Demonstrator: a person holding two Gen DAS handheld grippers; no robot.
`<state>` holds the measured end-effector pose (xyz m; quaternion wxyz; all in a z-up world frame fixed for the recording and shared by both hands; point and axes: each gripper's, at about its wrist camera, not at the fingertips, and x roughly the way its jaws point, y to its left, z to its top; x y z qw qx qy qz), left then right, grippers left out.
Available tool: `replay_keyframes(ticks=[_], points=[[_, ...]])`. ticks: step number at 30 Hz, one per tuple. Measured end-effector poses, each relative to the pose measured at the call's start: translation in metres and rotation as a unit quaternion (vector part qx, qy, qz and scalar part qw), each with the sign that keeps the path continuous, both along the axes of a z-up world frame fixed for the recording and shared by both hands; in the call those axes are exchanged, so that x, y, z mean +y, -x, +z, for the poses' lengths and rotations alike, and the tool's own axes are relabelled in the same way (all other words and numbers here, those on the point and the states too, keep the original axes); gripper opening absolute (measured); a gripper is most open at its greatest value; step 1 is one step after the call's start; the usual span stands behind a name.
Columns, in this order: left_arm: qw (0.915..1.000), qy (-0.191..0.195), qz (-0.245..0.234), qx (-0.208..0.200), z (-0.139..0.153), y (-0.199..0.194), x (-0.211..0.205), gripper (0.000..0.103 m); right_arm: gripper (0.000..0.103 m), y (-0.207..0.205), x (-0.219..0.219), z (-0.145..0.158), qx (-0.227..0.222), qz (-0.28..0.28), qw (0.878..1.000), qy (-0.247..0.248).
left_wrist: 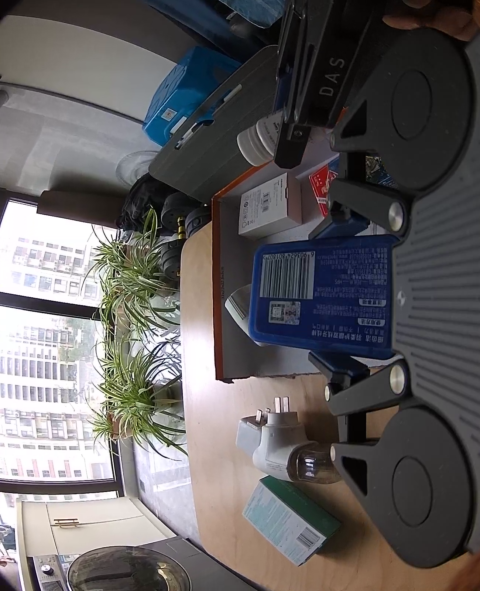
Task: Organize rigid objects
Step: 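Carry the blue tin with left while right carries the pill bottle over the tray, then lower the blue tin into the tray and open left while right lowers the pill bottle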
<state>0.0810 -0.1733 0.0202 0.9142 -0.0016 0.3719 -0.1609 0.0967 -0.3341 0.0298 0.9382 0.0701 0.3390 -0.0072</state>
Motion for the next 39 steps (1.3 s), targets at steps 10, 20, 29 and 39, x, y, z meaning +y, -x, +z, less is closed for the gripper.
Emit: replay_keyframes(ticks=[10,20,29,39], points=[[0.9999,0.0,-0.006,0.013,-0.011,-0.012,-0.006,0.062,0.04,-0.02,-0.01,-0.008,0.015,0.0,1.0,-0.007],[0.9998,0.0,-0.005,0.02,-0.019,-0.019,-0.009,0.062,0.04,-0.034,-0.014,-0.014,0.025,-0.003,1.0,-0.009],[0.9996,0.0,-0.002,0.028,-0.023,-0.026,-0.01,0.062,0.04,-0.038,-0.015,-0.015,0.025,-0.001,1.0,-0.017],[0.9995,0.006,-0.004,0.03,-0.027,-0.029,-0.012,0.062,0.04,-0.046,-0.016,-0.016,0.026,0.0,0.999,-0.032]])
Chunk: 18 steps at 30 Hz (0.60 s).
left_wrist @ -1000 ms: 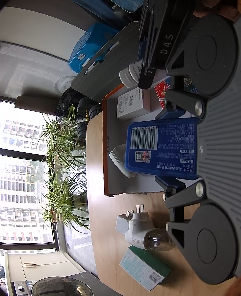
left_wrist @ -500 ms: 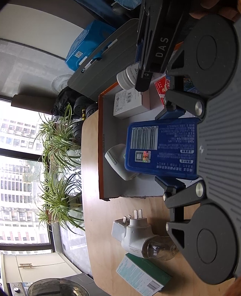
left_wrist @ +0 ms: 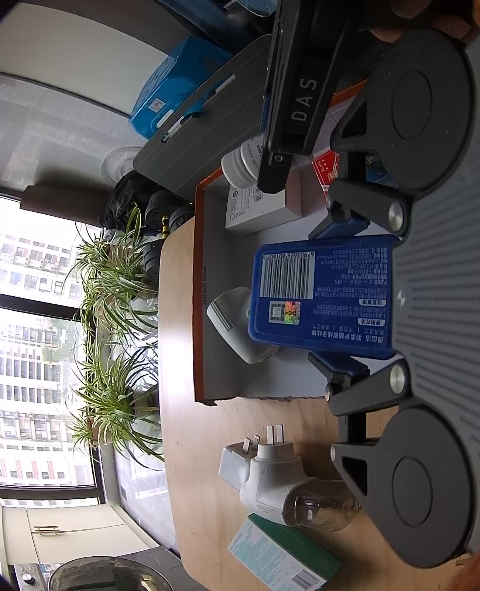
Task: Organize rigid objects
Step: 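Lower the blue tin into the tray and open left while right lowers the pill bottle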
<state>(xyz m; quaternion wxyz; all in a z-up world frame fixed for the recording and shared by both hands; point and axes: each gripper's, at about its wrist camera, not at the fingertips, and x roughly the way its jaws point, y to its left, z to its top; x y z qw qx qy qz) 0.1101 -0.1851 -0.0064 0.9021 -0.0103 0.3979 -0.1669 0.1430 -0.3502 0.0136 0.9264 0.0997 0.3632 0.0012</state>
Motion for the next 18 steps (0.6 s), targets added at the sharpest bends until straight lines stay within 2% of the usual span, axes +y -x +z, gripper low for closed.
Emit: replay_keyframes(ticks=[2,4,5,14,18], points=[[0.9999,0.007,-0.01,0.002,-0.001,-0.001,-0.002,0.064,0.041,-0.002,-0.003,-0.001,-0.001,0.0,1.0,-0.003],[0.9999,0.007,-0.01,-0.001,-0.001,0.0,-0.003,0.074,0.052,-0.001,-0.004,-0.001,-0.003,-0.002,1.0,-0.004],[0.9999,0.008,-0.008,-0.006,0.0,0.001,-0.002,0.077,0.052,0.0,-0.005,-0.001,-0.003,-0.003,1.0,-0.004],[0.9998,0.014,0.01,-0.006,0.011,0.008,0.011,0.08,0.053,0.017,-0.003,0.016,-0.027,-0.021,0.999,0.01],[0.9996,0.009,0.019,-0.02,0.02,0.02,0.022,0.084,0.065,0.03,0.003,0.024,-0.038,-0.023,0.999,0.016]])
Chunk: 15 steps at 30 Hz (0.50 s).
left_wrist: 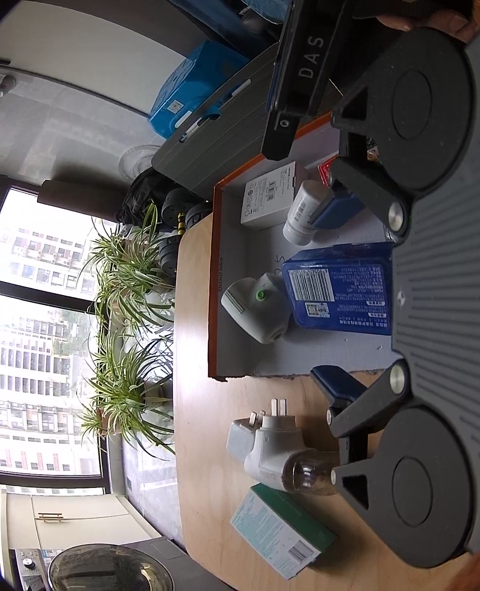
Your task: Organize rigid objects
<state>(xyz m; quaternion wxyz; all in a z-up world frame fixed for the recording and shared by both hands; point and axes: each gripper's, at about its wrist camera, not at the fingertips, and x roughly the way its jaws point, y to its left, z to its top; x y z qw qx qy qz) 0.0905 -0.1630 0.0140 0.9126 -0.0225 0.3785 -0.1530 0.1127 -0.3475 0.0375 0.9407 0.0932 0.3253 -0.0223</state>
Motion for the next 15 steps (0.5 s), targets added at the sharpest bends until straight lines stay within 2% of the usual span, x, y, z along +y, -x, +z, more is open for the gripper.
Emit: replay_keyframes(ticks=[6,15], points=[[0.9998,-0.008,0.019,-0.001,0.003,0.016,0.024,0.085,0.078,0.017,0.017,-0.001,0.005,0.006,1.0,0.011],[0.9984,-0.018,0.053,-0.005,0.004,0.048,0.072,0.085,0.079,0.035,0.06,-0.003,0.01,0.04,0.999,0.009]])
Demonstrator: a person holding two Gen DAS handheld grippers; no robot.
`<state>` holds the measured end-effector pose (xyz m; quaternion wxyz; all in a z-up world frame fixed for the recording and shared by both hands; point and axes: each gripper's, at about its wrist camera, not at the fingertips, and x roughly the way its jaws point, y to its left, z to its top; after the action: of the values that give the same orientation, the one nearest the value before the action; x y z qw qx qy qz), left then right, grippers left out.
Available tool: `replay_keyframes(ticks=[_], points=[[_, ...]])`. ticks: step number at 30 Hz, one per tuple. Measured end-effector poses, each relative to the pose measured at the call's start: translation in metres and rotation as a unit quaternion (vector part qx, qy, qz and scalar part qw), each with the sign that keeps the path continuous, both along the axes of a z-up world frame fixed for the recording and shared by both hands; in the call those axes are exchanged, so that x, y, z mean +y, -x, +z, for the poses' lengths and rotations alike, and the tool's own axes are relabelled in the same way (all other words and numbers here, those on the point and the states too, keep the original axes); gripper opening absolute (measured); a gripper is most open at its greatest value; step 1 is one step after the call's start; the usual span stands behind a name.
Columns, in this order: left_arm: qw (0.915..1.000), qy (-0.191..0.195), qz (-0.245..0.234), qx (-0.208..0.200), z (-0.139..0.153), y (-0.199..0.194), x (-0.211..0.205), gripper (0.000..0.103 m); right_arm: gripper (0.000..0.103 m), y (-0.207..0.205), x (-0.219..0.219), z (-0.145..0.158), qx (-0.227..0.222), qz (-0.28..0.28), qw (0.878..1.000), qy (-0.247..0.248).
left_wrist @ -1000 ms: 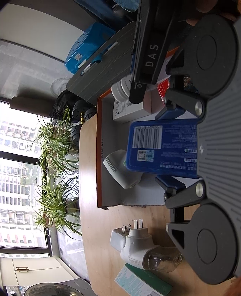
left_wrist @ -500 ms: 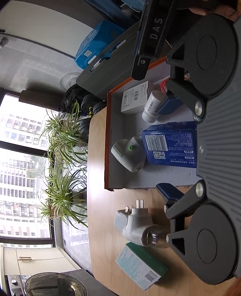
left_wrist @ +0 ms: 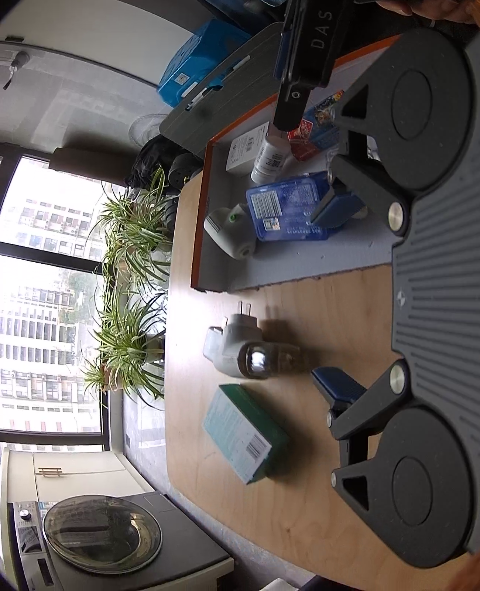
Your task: Organize rigid objects
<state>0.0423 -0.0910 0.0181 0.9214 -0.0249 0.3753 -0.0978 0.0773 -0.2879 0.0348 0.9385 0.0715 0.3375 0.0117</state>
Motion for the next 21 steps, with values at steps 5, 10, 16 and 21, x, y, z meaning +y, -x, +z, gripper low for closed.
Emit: replay_keyframes(ticks=[5,10,16,21], points=[[0.9994,-0.024,0.025,-0.005,-0.008,0.021,0.032,0.085,0.08,0.007,0.024,-0.001,-0.001,0.023,1.0,-0.003],[0.9979,-0.042,0.047,0.014,-0.031,0.034,0.064,0.085,0.08,0.012,0.044,-0.006,0.004,0.046,0.999,-0.004],[0.9963,-0.046,0.063,0.036,-0.052,0.032,0.081,0.083,0.08,0.014,0.055,-0.01,0.009,0.057,0.998,-0.005],[0.9963,-0.055,0.057,0.032,-0.058,0.03,0.08,0.067,0.08,0.011,0.059,-0.012,0.013,0.061,0.998,-0.004]])
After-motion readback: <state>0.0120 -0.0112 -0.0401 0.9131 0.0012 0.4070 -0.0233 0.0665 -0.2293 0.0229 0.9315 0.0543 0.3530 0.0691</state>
